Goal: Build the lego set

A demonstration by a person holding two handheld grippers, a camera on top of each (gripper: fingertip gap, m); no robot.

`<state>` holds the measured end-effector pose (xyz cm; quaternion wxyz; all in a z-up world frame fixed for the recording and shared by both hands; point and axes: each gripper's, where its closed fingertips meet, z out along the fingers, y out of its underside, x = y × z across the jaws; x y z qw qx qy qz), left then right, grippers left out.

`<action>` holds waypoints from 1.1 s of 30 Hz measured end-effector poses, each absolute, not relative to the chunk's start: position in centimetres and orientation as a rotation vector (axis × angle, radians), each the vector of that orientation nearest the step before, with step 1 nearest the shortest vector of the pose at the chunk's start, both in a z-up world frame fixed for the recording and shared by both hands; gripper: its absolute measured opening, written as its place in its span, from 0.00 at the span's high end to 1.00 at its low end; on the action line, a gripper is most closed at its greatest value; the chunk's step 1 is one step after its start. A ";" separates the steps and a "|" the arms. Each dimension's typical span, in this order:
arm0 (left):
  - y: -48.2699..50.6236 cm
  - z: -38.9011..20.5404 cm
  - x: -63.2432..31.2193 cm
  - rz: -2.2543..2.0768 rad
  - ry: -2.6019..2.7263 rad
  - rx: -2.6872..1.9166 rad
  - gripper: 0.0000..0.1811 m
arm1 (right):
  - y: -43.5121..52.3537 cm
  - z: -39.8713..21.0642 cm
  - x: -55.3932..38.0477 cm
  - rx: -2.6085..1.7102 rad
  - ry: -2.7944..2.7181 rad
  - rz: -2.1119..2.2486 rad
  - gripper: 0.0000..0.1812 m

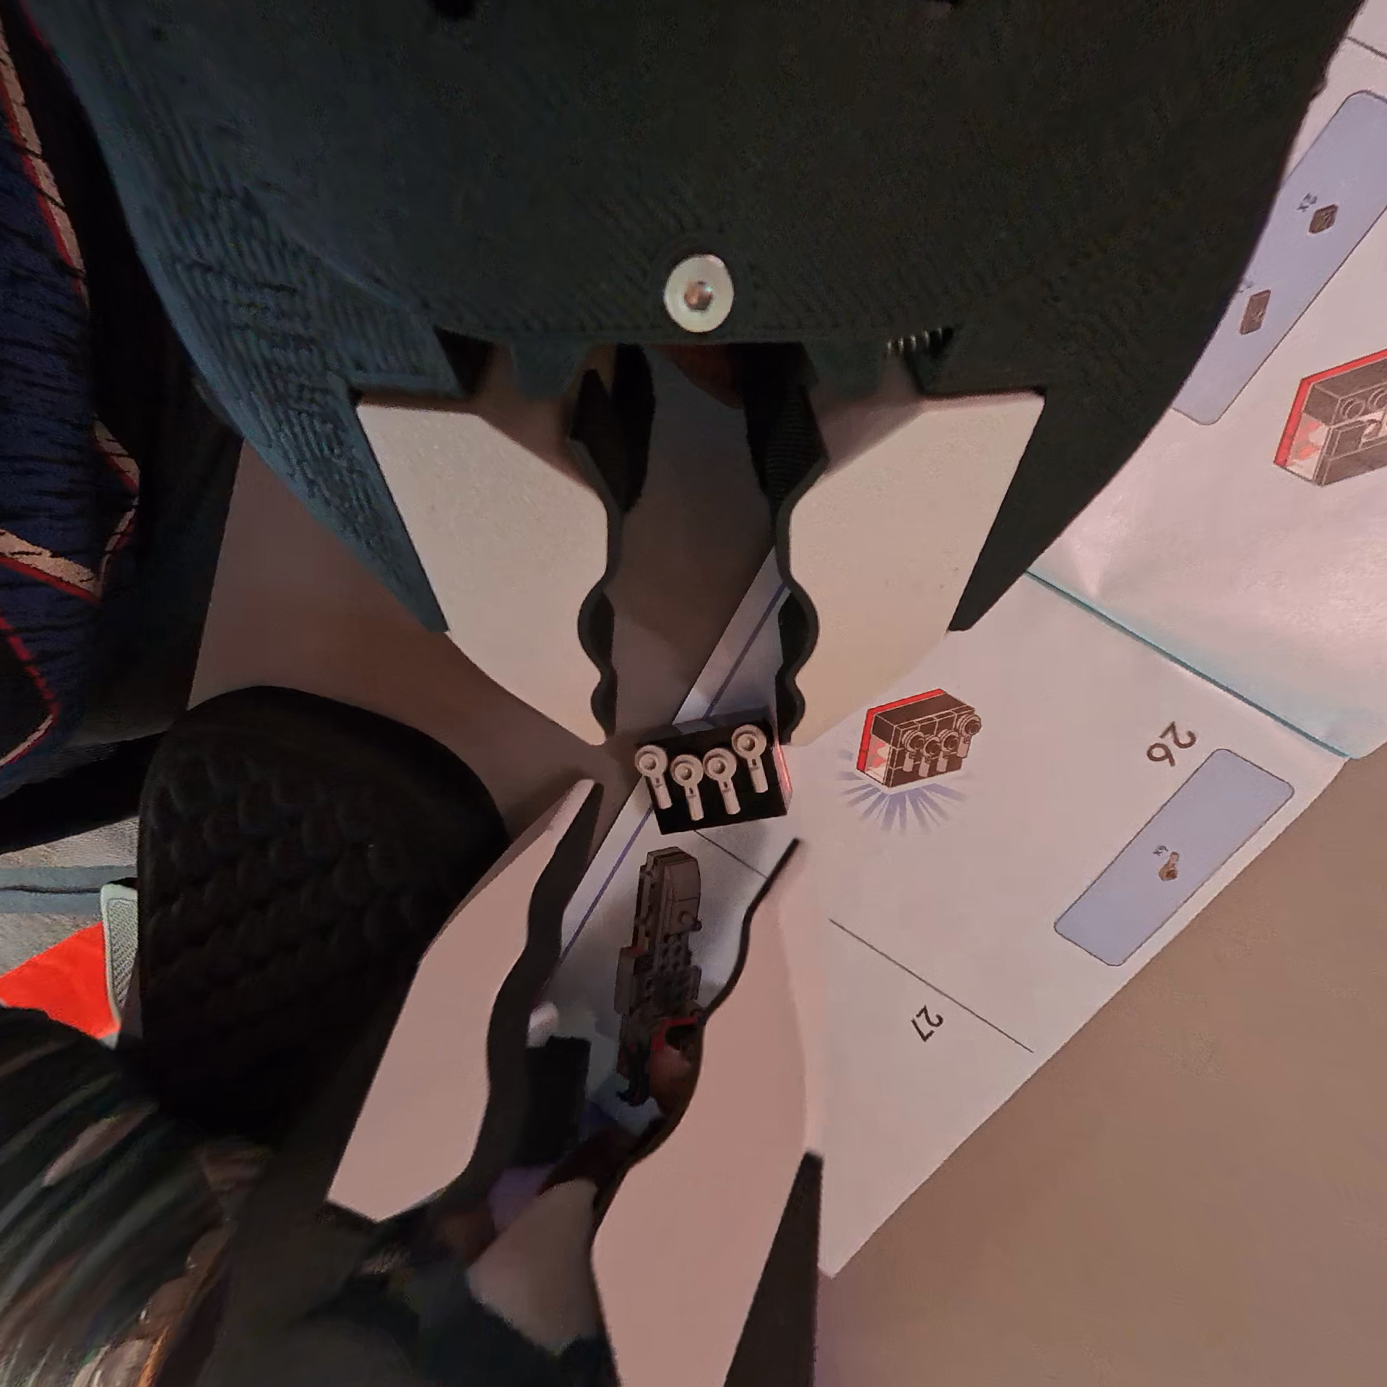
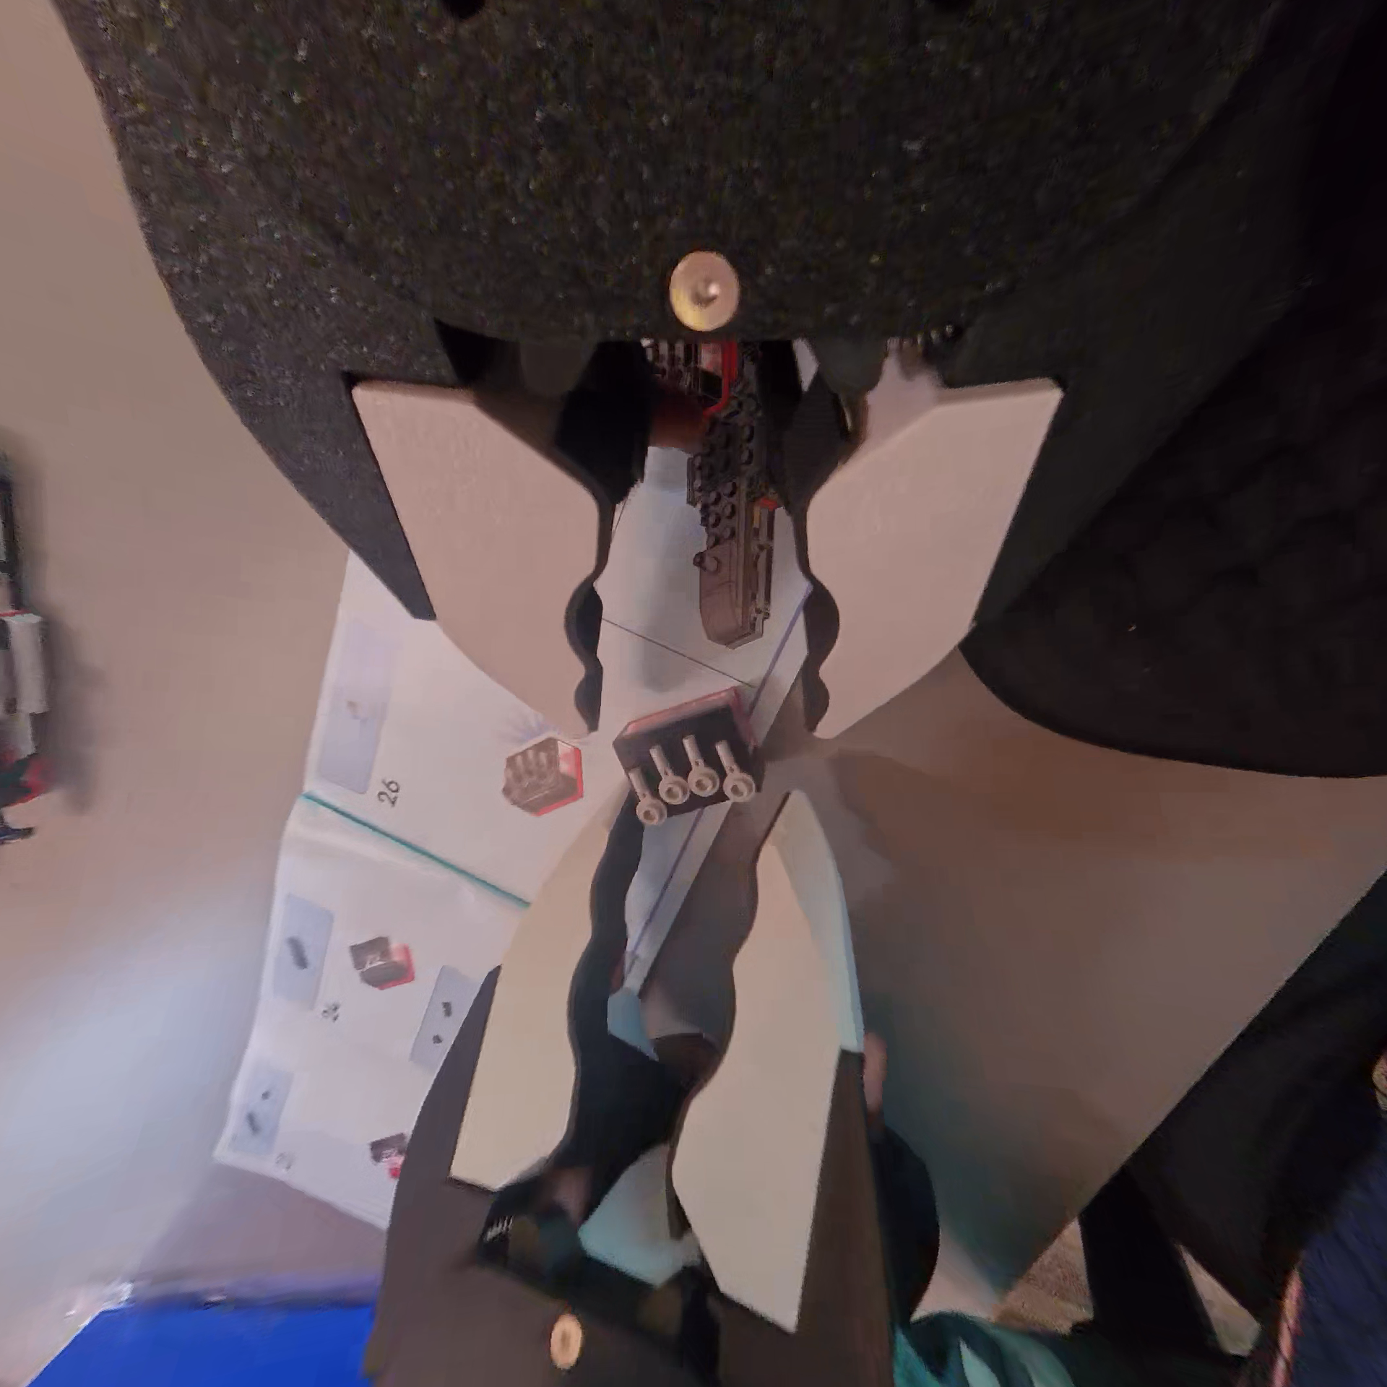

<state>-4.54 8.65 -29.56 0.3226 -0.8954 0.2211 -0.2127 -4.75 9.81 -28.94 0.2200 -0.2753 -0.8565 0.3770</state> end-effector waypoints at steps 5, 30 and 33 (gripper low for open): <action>8.8 -27.8 -4.9 -0.481 0.584 -2.227 0.79 | 9.5 -29.6 -5.5 -0.767 -2.468 1.086 0.71; 9.1 -27.9 -5.1 -0.421 0.564 -2.227 1.00 | 9.0 -29.9 -5.8 -0.742 -2.483 1.114 0.79; 9.5 -27.0 -4.7 -0.410 0.577 -2.152 1.00 | 9.0 -29.9 -5.8 -0.745 -2.484 1.116 0.79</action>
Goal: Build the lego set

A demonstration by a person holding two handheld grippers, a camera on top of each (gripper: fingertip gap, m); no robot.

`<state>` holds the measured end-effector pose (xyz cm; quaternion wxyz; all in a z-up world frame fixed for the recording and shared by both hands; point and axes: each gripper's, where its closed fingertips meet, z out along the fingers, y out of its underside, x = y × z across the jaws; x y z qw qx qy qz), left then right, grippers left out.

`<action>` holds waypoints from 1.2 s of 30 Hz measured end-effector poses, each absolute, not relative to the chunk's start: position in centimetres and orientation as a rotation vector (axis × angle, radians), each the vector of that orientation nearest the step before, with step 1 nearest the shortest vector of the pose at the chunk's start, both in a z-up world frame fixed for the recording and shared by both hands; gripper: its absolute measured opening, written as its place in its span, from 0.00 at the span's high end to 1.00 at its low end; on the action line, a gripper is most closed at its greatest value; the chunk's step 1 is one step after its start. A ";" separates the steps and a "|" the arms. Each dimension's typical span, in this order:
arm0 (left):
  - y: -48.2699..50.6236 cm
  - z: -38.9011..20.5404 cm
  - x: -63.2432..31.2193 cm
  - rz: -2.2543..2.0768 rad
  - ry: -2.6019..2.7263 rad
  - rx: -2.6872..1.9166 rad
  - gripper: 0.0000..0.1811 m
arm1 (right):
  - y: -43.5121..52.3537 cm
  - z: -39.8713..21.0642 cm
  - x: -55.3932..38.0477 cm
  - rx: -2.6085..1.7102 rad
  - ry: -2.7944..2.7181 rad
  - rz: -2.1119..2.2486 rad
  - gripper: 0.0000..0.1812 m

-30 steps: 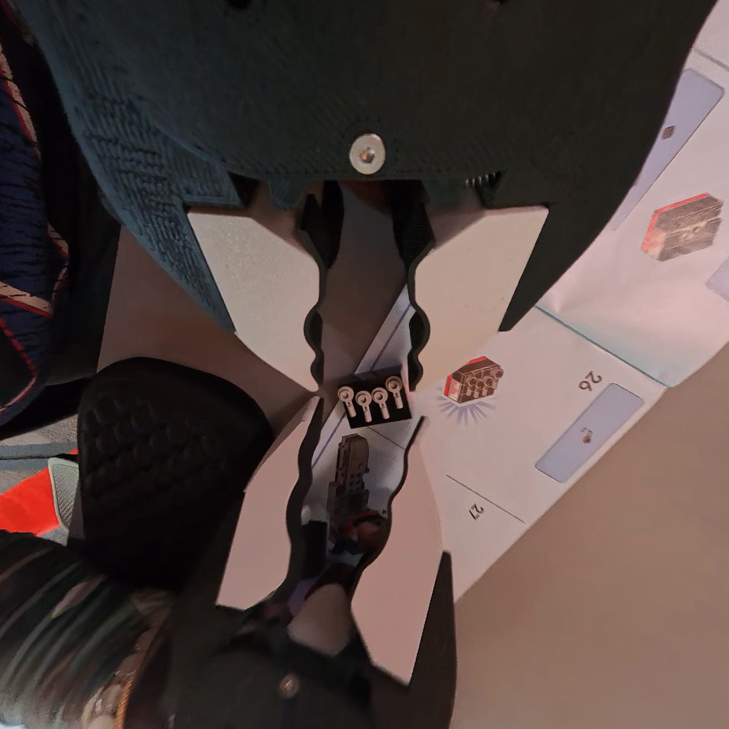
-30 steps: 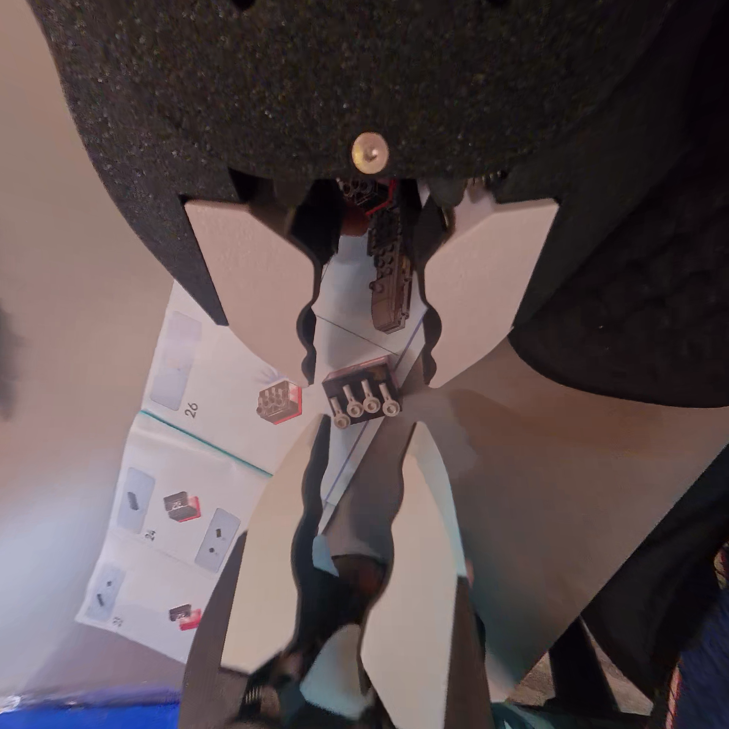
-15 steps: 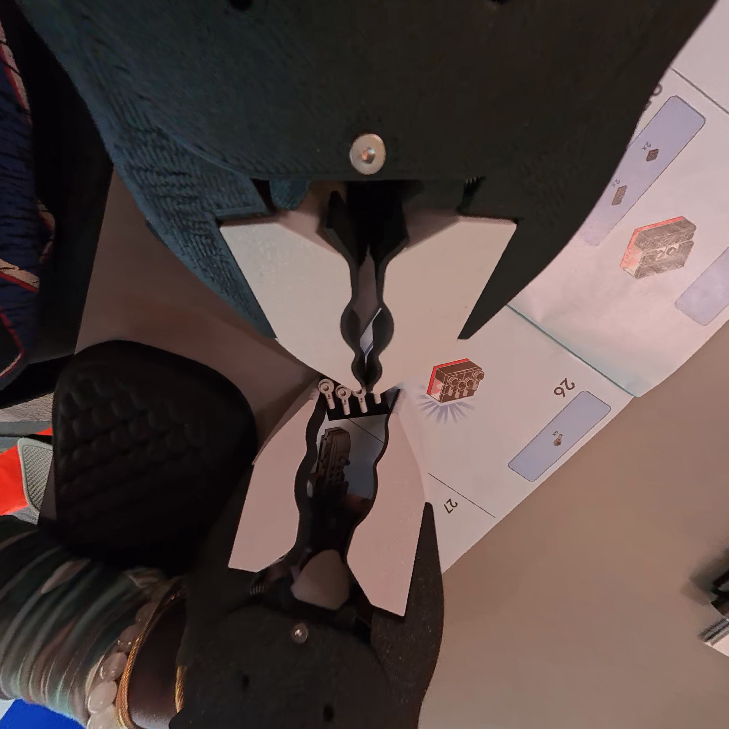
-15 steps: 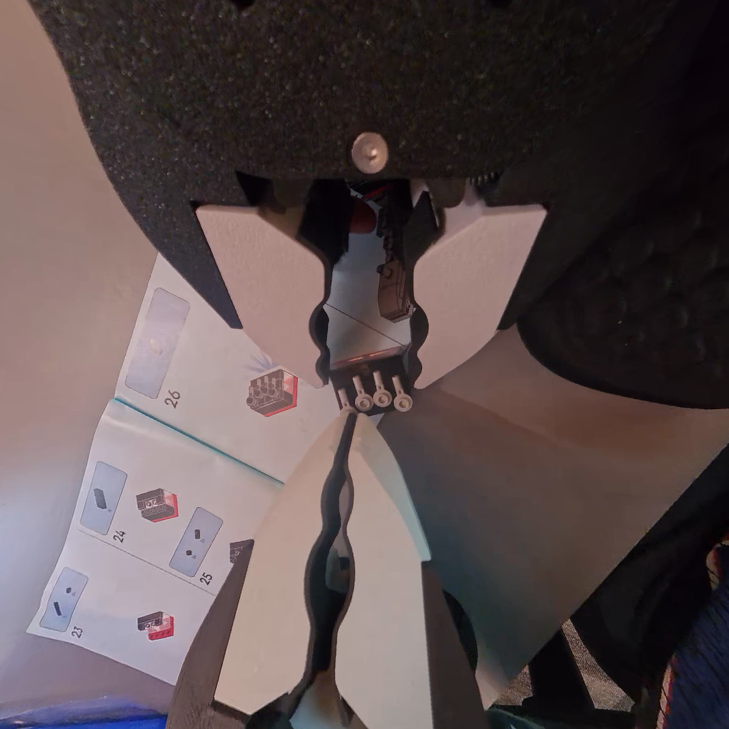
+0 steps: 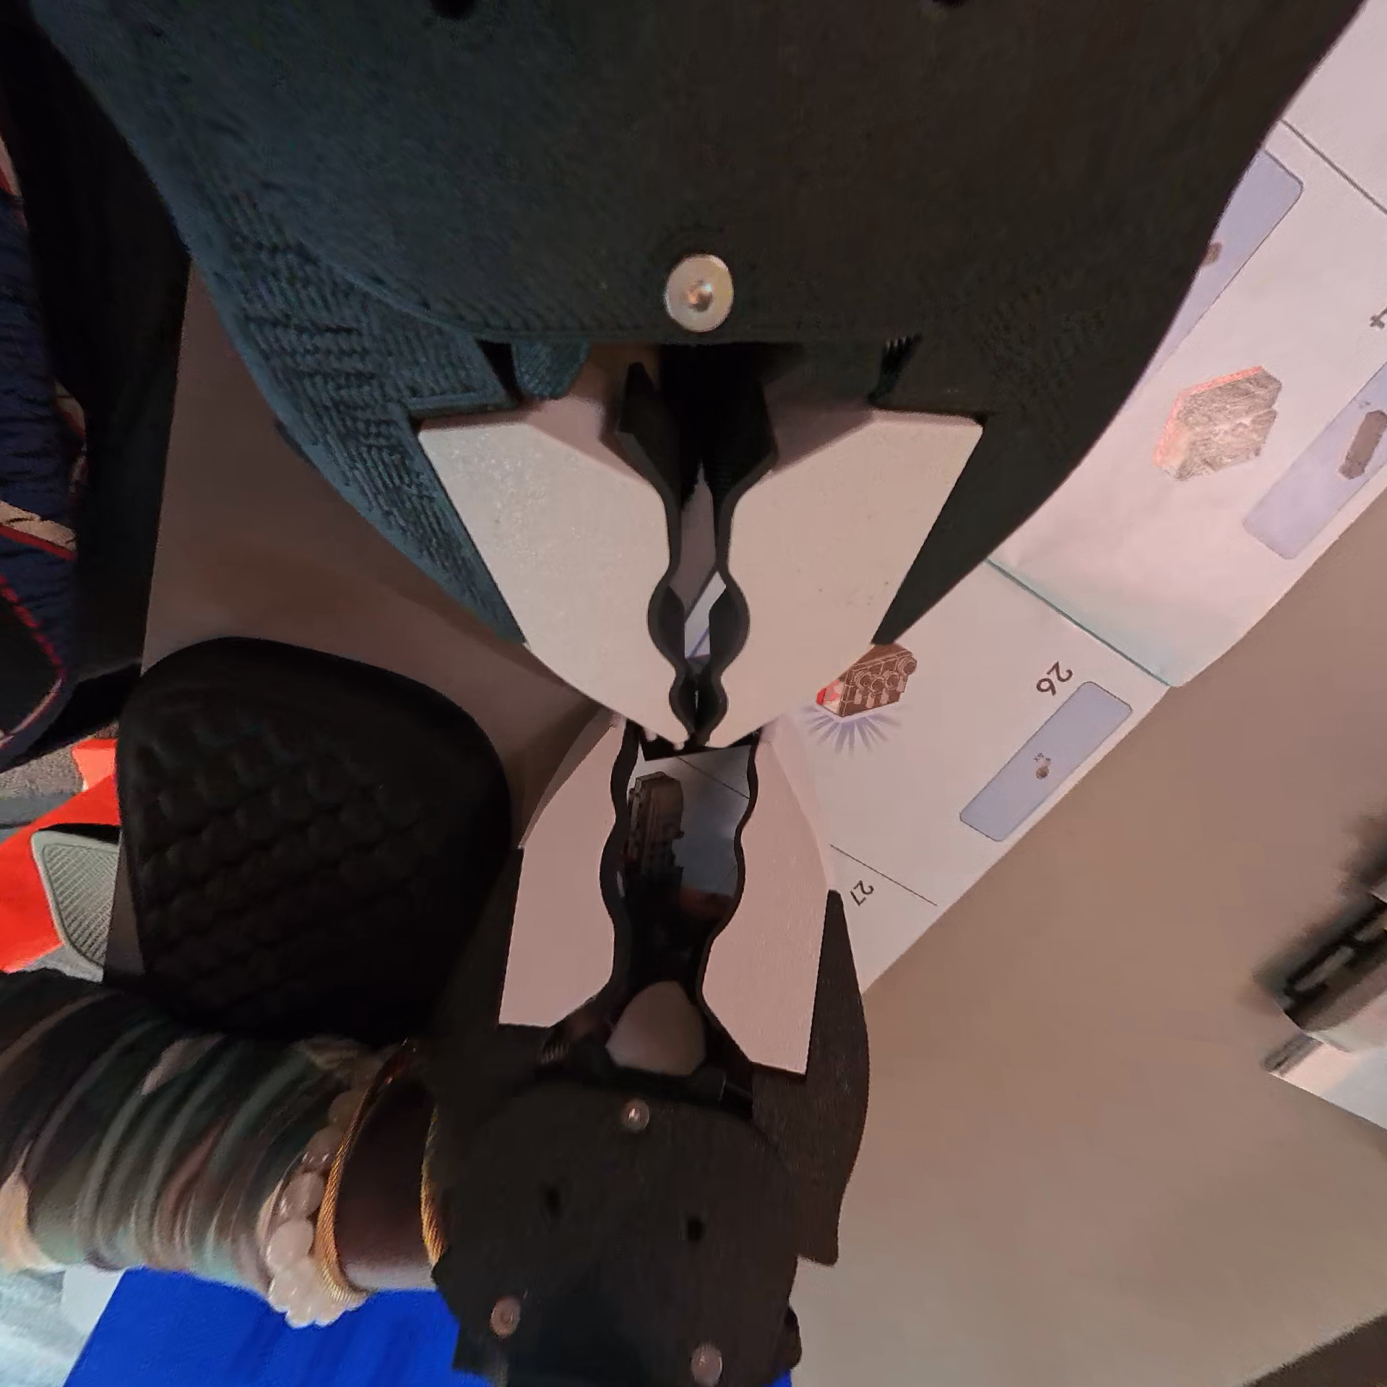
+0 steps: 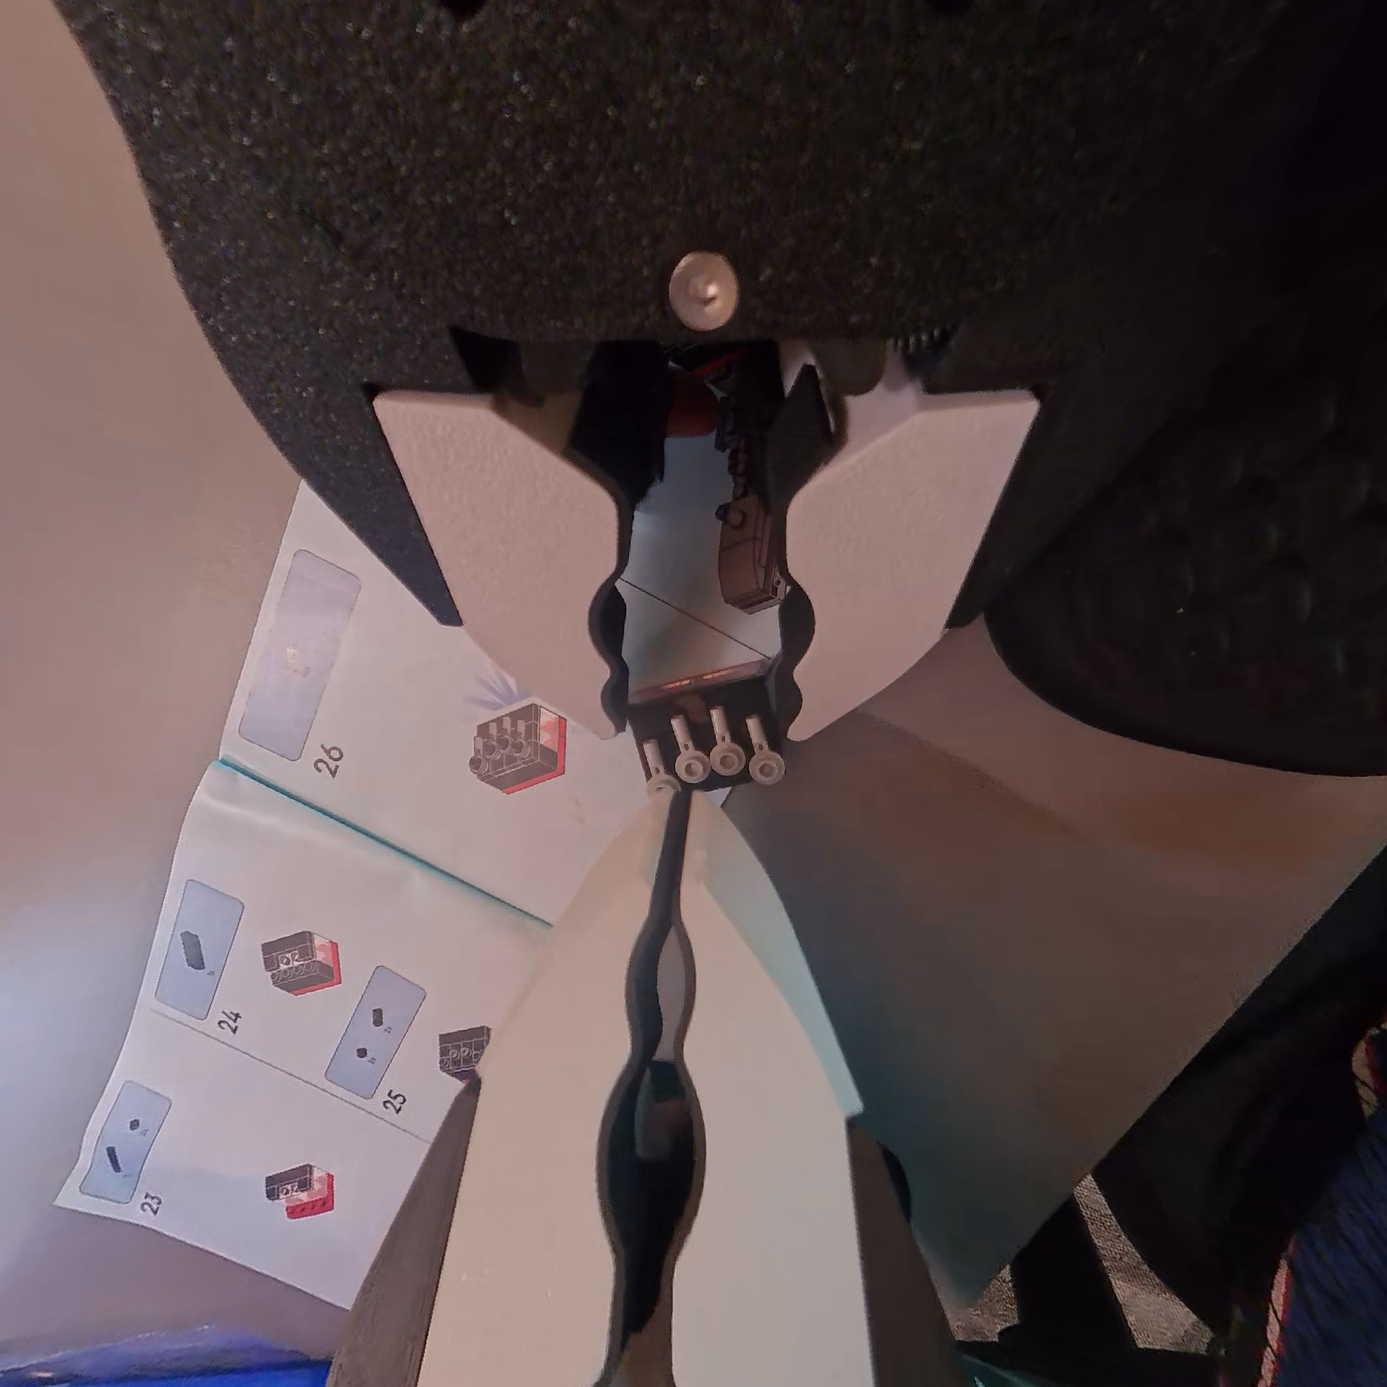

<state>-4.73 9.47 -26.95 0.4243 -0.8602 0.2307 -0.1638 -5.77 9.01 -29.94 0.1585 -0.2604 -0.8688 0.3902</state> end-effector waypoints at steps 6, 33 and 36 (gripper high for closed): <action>9.4 -28.2 -4.6 -0.440 0.588 -2.239 1.00 | 9.0 -29.9 -5.8 -0.748 -2.485 1.116 0.79; 9.0 -27.6 -3.6 -0.507 0.662 -2.147 1.00 | 8.9 -30.0 -5.9 -0.757 -2.482 1.116 0.79; 8.6 -27.2 -3.3 -0.520 0.693 -2.112 1.00 | 8.9 -30.0 -5.9 -0.756 -2.482 1.116 0.79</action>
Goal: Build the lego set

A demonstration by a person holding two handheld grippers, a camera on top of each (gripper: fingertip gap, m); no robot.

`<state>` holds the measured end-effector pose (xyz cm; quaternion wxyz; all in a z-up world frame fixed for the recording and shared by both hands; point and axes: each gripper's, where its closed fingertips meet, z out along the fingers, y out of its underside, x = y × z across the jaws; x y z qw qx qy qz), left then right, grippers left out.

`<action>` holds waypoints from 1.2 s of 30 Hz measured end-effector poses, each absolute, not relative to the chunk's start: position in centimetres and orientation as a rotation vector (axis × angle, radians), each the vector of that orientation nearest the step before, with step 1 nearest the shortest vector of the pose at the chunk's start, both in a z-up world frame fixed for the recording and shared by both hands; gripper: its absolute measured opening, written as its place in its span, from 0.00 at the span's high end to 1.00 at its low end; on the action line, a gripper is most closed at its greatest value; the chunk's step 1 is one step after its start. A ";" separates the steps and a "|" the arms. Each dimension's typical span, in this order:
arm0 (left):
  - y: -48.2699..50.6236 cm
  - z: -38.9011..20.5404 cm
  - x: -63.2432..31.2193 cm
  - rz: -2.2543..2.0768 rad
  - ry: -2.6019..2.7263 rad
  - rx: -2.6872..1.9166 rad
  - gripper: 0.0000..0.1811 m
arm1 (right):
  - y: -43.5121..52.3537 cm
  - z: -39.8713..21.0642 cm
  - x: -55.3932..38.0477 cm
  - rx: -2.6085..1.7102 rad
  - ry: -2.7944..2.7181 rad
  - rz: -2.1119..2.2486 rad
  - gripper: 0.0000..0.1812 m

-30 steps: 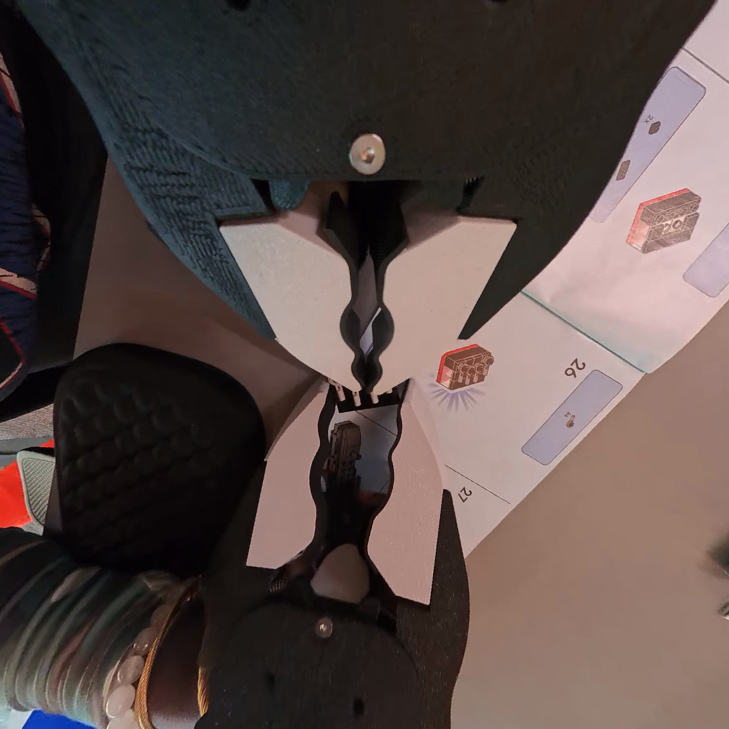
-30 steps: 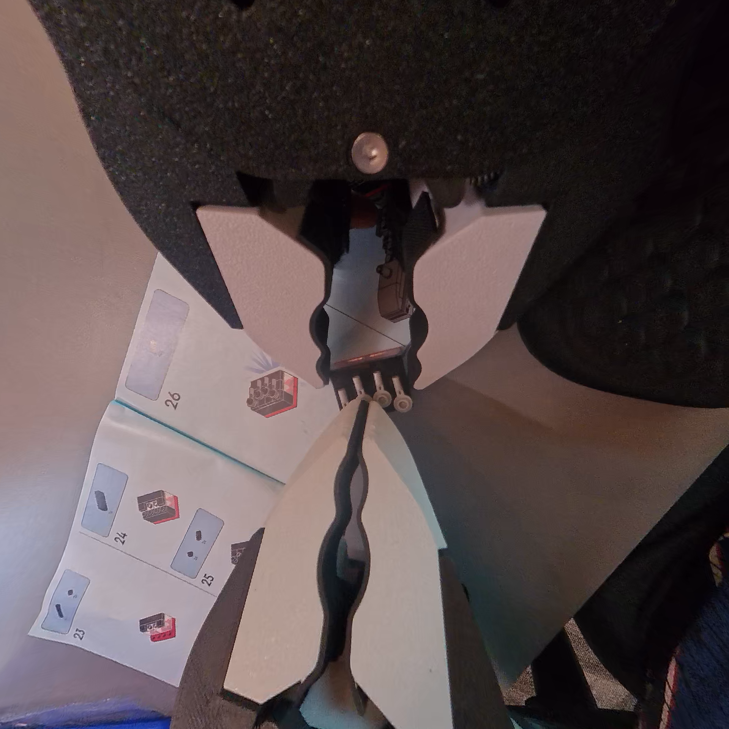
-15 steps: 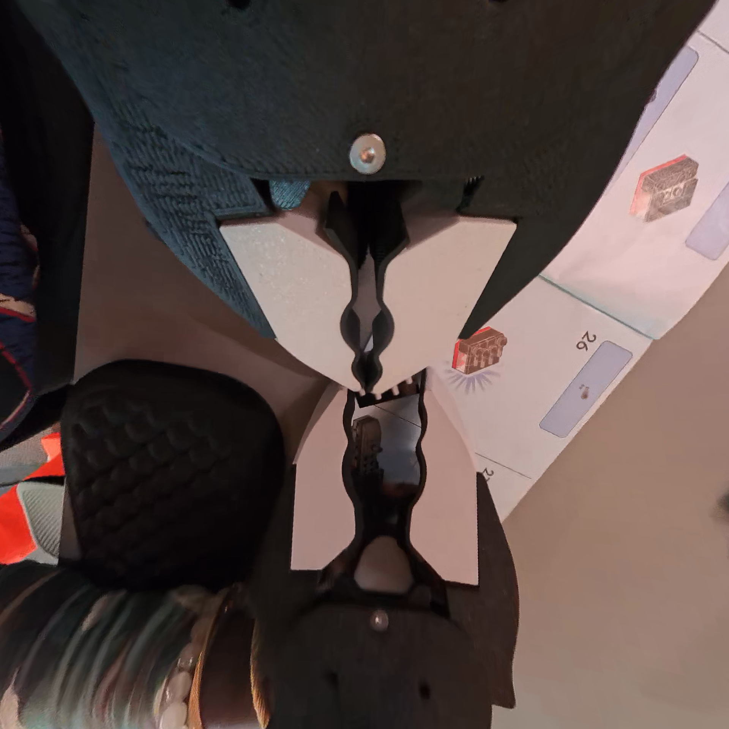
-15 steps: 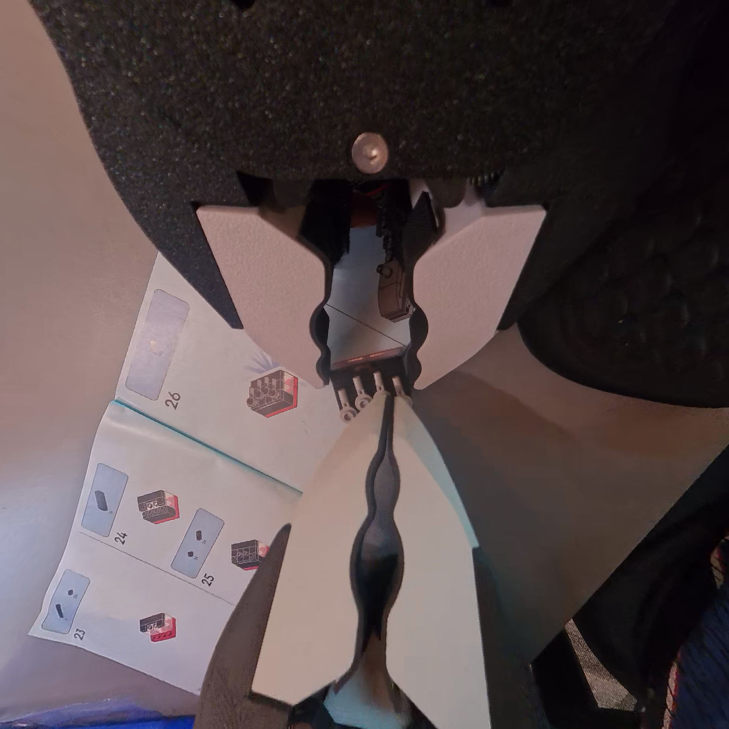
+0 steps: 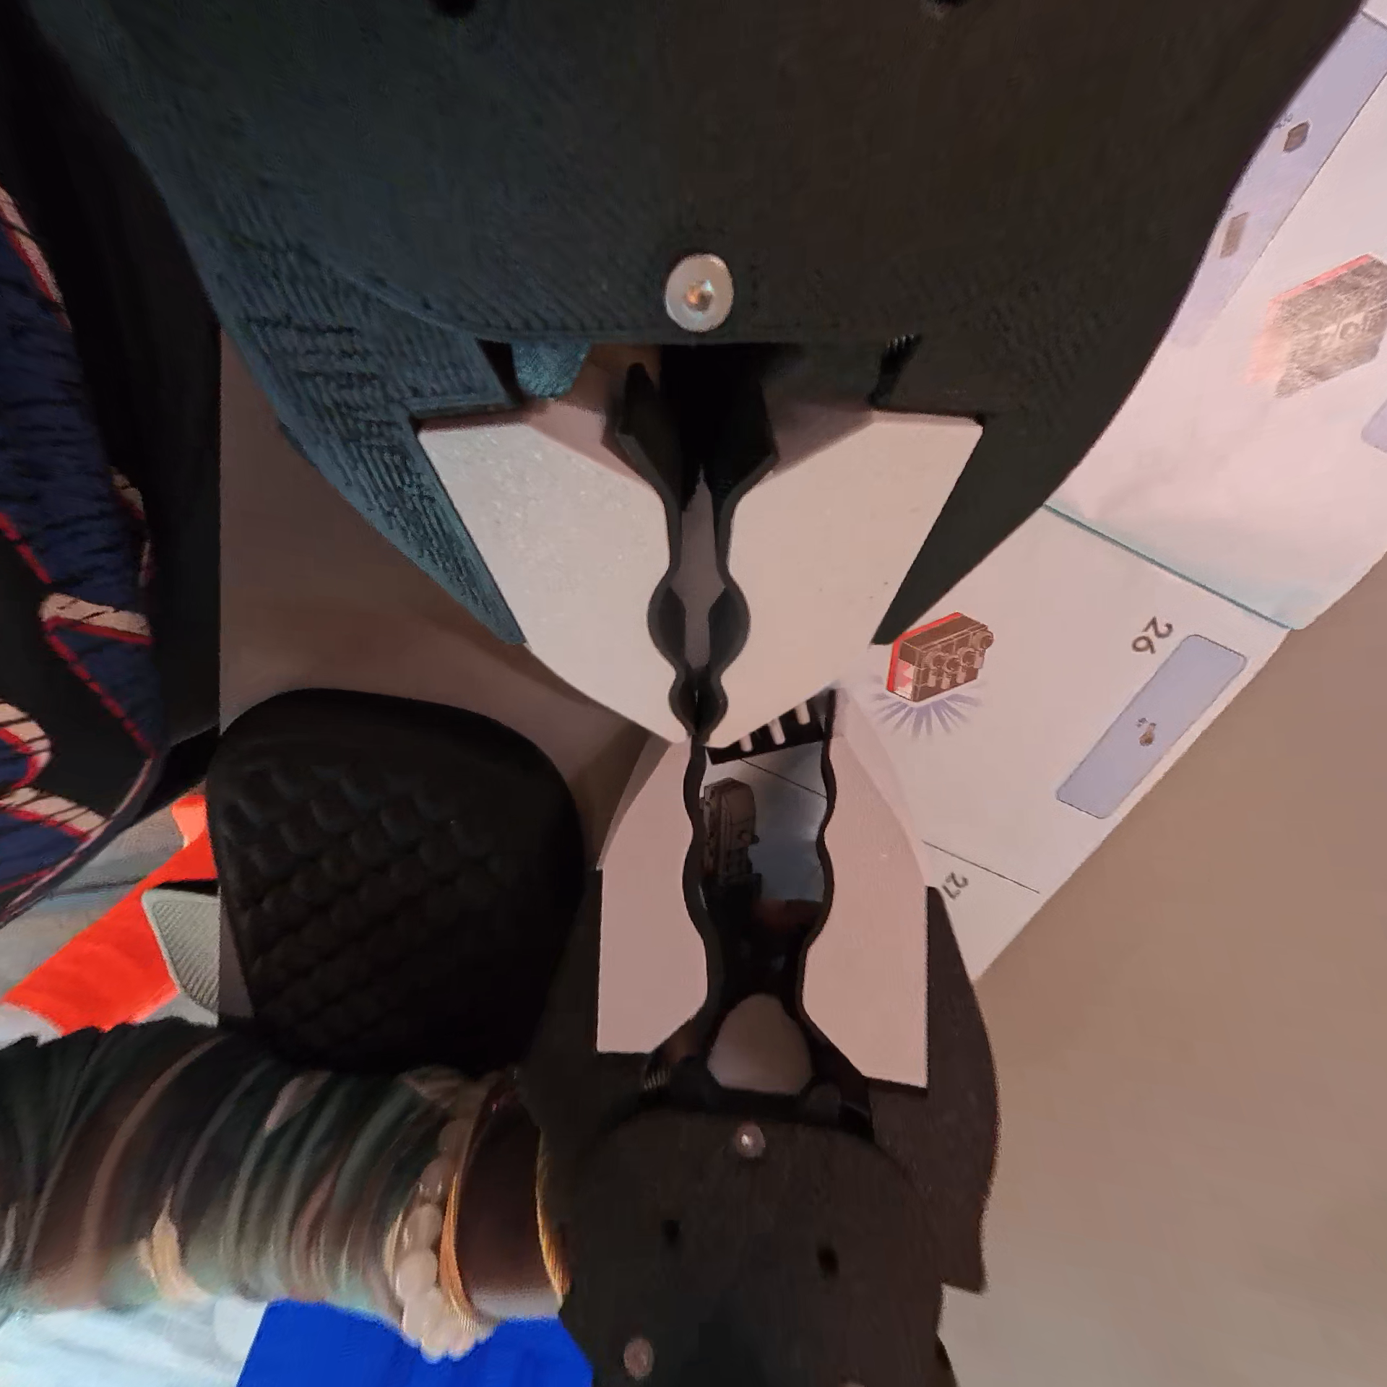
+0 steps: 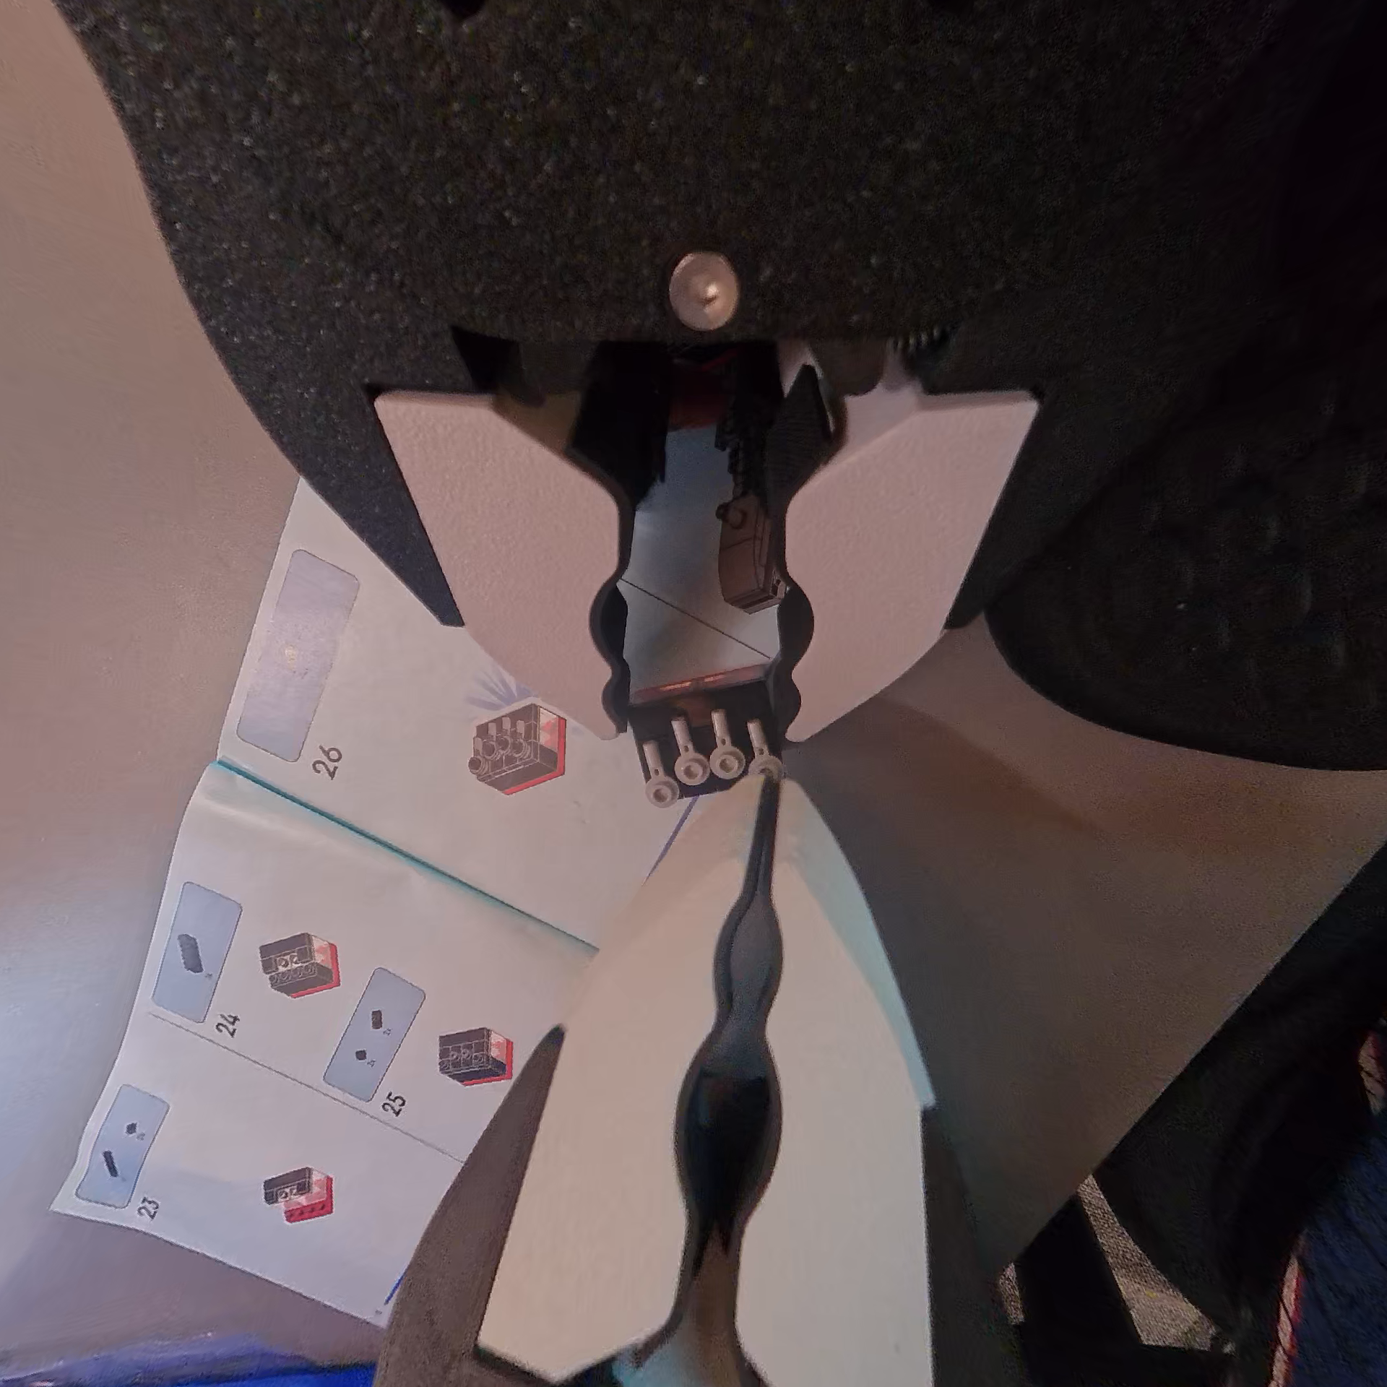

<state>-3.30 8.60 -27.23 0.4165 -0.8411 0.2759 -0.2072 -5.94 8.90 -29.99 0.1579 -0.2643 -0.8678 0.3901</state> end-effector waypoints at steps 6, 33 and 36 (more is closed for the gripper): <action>8.7 -28.4 -3.2 -0.427 0.739 -2.176 1.00 | 9.0 -30.0 -6.1 -0.770 -2.472 1.110 0.80; 7.7 -12.8 -9.4 -0.339 0.333 -1.364 0.80 | 10.9 -12.5 -7.5 -0.993 -1.395 2.068 0.80; 7.2 -11.8 -8.1 -0.263 0.433 -1.346 0.78 | 9.9 -9.5 -6.0 -0.885 -1.229 2.260 0.80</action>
